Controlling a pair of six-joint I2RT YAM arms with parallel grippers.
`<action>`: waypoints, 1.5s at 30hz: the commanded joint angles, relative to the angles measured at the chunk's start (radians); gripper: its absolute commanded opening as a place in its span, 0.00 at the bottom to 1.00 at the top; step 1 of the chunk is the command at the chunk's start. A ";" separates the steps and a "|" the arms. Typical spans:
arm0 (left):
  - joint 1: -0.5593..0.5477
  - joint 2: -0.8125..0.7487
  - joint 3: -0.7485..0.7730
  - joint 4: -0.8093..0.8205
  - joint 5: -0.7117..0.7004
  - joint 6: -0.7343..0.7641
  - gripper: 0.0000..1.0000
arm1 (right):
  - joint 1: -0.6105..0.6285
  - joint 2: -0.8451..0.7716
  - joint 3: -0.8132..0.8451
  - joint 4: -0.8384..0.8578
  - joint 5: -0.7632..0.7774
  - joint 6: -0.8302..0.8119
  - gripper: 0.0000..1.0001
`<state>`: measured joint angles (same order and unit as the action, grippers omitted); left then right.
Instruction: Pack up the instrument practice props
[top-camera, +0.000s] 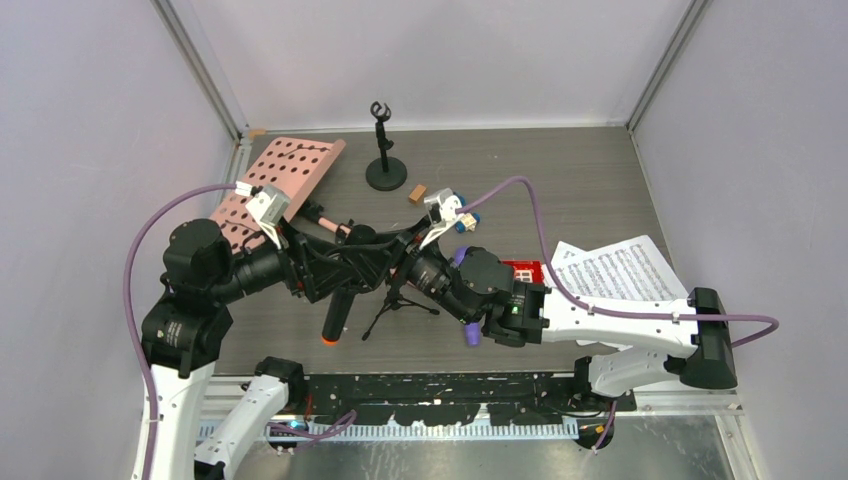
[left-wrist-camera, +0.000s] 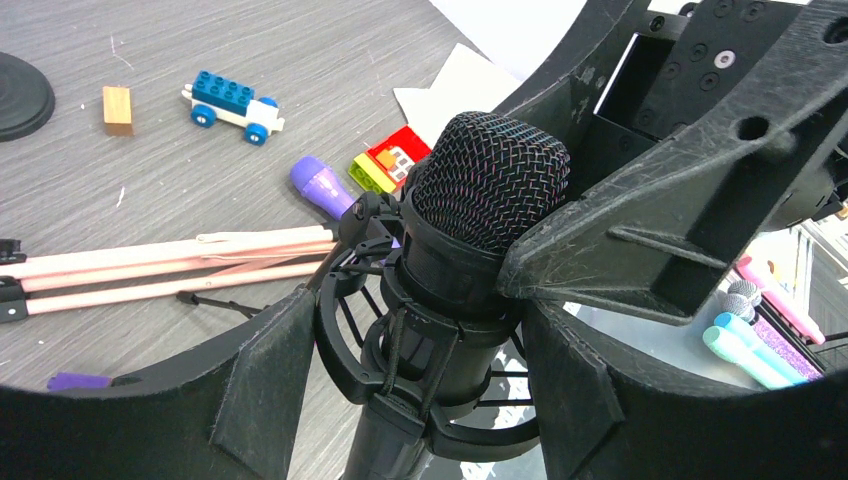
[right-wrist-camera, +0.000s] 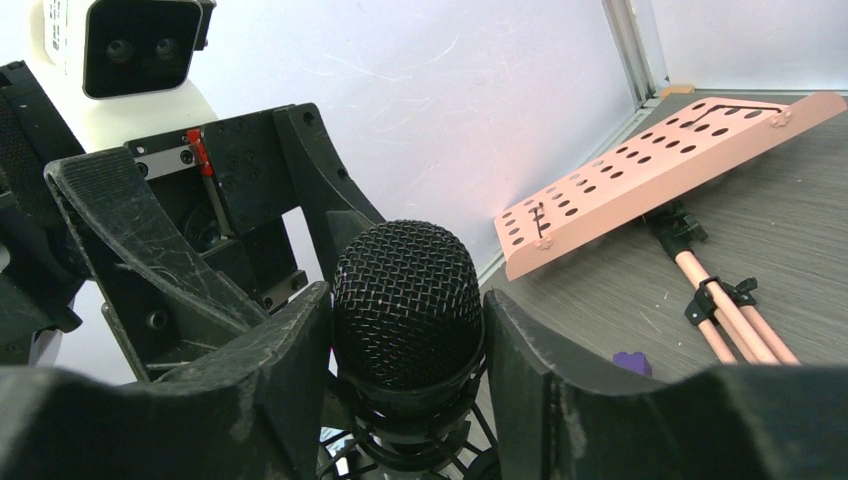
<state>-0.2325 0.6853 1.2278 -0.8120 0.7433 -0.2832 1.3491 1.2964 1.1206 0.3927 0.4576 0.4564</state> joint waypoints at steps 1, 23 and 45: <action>-0.001 0.014 -0.020 -0.005 0.019 0.039 0.65 | -0.013 -0.009 0.043 0.052 -0.006 -0.020 0.44; -0.001 0.029 -0.008 -0.046 0.013 0.062 0.28 | -0.027 -0.028 0.158 0.038 -0.009 -0.172 0.03; -0.001 0.036 -0.007 -0.058 0.010 0.064 0.21 | -0.146 -0.104 0.250 -0.006 -0.044 -0.237 0.01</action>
<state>-0.2325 0.7048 1.2312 -0.8043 0.7456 -0.2764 1.2381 1.2270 1.3064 0.3412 0.4007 0.2813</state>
